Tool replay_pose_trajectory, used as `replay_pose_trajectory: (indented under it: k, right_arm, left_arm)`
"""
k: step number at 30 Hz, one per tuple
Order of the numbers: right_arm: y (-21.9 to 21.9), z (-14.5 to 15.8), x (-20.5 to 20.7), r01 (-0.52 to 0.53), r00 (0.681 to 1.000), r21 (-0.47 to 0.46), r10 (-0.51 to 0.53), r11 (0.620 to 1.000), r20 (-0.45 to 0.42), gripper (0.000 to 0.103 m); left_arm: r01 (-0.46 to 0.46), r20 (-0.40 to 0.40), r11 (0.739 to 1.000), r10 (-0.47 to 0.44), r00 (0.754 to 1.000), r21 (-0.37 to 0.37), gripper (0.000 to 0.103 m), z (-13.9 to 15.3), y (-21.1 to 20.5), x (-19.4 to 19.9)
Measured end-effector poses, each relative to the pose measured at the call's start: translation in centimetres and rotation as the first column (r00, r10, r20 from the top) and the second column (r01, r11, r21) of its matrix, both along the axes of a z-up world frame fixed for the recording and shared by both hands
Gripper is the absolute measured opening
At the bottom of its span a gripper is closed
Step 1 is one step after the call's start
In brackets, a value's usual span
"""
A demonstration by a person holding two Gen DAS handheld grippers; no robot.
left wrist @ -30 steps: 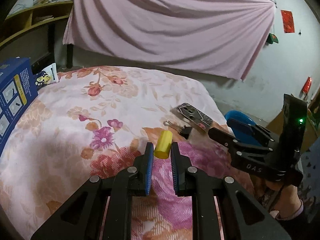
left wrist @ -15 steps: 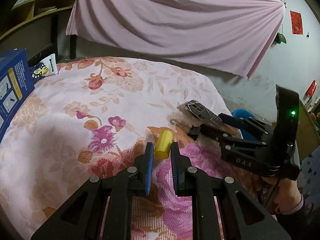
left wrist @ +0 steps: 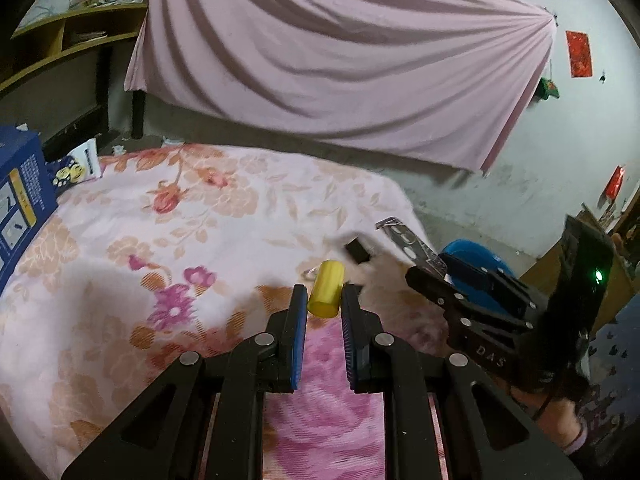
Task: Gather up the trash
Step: 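Grasp the yellow cylinder with left gripper while right gripper grasps the black phone case, then lift the cylinder and phone case and carry them toward the blue basin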
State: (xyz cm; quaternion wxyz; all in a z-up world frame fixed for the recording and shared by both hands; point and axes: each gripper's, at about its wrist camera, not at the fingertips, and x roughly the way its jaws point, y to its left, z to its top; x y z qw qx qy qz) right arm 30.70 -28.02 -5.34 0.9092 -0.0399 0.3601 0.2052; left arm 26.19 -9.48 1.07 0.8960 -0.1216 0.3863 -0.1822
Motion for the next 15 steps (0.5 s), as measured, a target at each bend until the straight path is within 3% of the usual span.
replay_pose_trajectory:
  k: [4, 8, 12, 15]
  right_arm:
    - [-1.8, 1.5, -1.7, 0.060, 0.992, 0.064, -0.067, 0.996, 0.111, 0.050]
    - [-4.4, 3.8, -3.8, 0.122, 0.956, 0.133, -0.152, 0.984, 0.249, 0.050]
    - [-7.0, 6.3, -6.2, 0.182, 0.892, 0.184, -0.240, 0.966, 0.384, 0.051]
    - [-8.8, 7.4, -7.7, 0.220, 0.846, 0.214, -0.296, 0.952, 0.444, 0.051]
  left_arm:
    - [0.015, 0.083, 1.000, -0.015, 0.996, 0.006, 0.013, 1.6, -1.5, -0.4]
    - [0.037, 0.182, 0.999, -0.035, 0.983, -0.010, 0.013, 3.5, -3.6, -0.6]
    - [0.098, 0.285, 0.995, -0.098, 0.954, 0.012, 0.013, 5.7, -6.7, -0.9]
    - [0.157, 0.366, 0.986, -0.167, 0.915, 0.057, 0.014, 7.1, -9.7, -1.4]
